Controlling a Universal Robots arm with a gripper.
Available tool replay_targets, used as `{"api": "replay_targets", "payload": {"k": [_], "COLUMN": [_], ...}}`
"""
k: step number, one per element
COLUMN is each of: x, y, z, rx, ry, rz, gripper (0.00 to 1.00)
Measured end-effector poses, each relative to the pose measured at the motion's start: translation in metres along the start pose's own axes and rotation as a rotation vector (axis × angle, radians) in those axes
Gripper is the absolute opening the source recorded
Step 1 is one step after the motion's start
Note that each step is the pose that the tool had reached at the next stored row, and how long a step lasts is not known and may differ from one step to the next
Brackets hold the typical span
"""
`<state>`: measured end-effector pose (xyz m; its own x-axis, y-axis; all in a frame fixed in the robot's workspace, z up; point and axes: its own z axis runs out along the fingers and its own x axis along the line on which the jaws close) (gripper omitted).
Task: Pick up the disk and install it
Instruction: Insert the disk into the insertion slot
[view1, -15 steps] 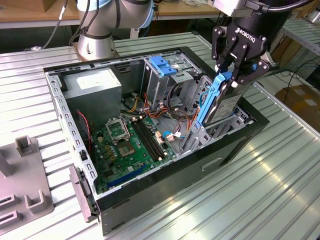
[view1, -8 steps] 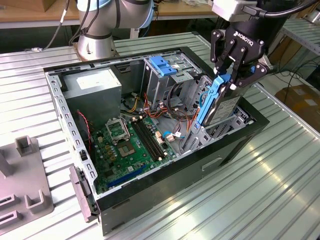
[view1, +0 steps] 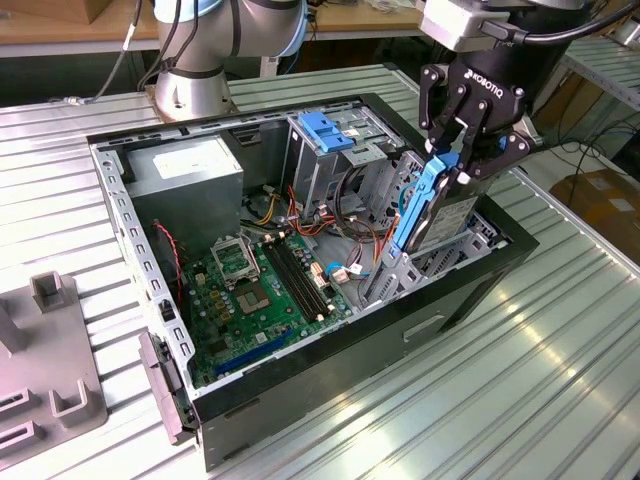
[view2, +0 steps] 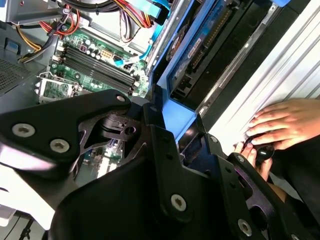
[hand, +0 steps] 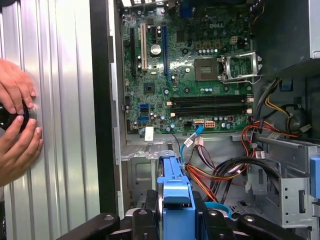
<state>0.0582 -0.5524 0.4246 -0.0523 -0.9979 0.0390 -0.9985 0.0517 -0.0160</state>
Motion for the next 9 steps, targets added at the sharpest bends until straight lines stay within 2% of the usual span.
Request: {"api": "replay_targets", "payload": {"k": [9], "x": [-0.0002], "y": [0.0000], "z": [0.0066], "rx": [-0.0021], "ry": [0.0001], "rz": [0.000], "gripper": [0.37]}}
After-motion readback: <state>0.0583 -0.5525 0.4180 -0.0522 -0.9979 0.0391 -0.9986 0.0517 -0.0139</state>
